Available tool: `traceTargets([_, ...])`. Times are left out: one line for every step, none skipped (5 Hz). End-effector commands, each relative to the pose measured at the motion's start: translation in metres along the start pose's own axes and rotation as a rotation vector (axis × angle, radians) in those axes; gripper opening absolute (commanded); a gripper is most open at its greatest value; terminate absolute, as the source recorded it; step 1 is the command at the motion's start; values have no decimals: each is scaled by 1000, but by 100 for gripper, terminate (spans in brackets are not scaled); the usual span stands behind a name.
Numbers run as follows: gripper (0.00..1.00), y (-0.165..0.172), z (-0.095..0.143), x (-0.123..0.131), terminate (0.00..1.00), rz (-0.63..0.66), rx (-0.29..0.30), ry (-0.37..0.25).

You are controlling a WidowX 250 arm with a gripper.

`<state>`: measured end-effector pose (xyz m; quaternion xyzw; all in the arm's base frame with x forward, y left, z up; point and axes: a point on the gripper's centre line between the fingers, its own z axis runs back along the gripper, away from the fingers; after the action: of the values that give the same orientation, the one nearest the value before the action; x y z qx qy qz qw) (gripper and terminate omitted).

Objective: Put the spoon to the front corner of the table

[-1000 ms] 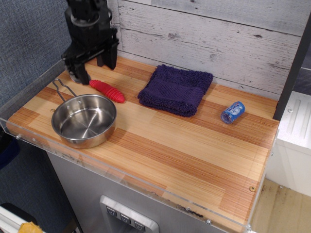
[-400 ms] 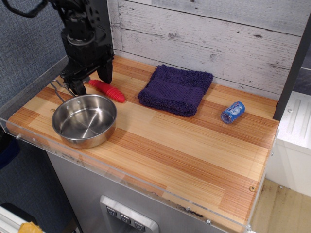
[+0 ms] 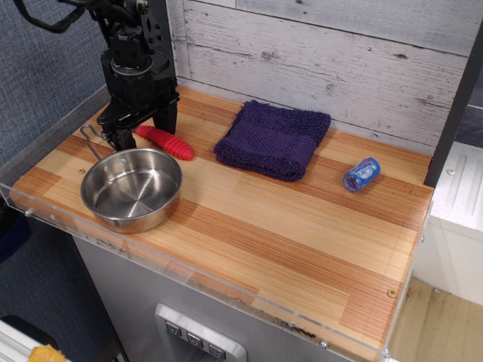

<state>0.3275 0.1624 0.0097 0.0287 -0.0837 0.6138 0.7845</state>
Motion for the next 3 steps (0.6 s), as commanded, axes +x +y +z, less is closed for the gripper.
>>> traceTargets([0, -4, 9, 3, 0, -3, -36, -37])
traceTargets([0, -5, 11, 4, 0, 1, -49, -35])
traceTargets([0, -8, 20, 6, 0, 11, -70, -37])
